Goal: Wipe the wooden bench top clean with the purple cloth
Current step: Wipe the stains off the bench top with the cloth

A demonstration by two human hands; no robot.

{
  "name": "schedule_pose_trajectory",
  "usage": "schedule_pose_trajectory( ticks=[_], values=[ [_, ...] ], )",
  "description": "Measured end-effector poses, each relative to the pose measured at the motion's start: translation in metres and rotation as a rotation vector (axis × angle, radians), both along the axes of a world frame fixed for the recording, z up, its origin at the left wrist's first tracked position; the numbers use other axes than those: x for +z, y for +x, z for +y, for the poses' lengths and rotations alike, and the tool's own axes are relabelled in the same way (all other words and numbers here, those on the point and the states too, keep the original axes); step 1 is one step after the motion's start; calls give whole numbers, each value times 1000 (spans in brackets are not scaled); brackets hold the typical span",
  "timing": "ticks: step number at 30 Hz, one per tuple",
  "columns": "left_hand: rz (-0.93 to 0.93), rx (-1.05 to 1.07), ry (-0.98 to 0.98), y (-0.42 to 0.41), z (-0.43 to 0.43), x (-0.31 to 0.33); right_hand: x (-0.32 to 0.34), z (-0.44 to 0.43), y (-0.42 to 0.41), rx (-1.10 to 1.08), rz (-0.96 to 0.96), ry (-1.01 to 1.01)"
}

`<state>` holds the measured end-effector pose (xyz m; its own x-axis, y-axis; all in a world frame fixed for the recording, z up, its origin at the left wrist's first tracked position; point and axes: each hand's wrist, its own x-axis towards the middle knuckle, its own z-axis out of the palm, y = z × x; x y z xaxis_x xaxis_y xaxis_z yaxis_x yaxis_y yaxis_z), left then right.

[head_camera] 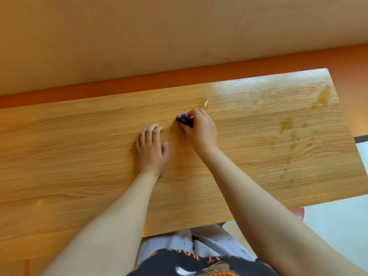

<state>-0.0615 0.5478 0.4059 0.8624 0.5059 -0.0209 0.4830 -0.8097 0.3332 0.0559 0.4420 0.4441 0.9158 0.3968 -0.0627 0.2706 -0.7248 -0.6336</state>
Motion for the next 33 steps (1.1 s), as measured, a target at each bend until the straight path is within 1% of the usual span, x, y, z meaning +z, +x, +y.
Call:
schedule_pose_trajectory(
  ticks=[2,4,7,11,13,15,18,24,27,30,33],
  values=[
    [-6,5,1,0,-1,0,-2,8,14,-26,-25,3],
    [-16,5,-3,-2,-2,-1,-4,-3,36,-84,-42,-16],
    [-37,8,-5,0,-3,0,-6,-46,75,-243,-50,-79],
    [-43,13,-18,1,-4,1,-7,-127,119,-504,-67,-125],
    [-35,12,-15,0,-4,1,-3,-152,127,-582,-57,-146],
    [-28,15,-15,0,-3,1,-1,-157,128,-607,-58,-169],
    [-7,17,-21,-1,-2,0,-2,-129,115,-533,-70,-126],
    [35,15,-17,0,-2,3,-13,-8,63,-118,-29,20],
    [32,10,-13,0,-2,3,-15,31,60,11,-48,58],
    [26,8,-13,0,-3,3,-16,25,81,19,-53,62],
    [17,12,-16,1,-3,3,-16,-8,114,-100,-74,65]
  ],
)
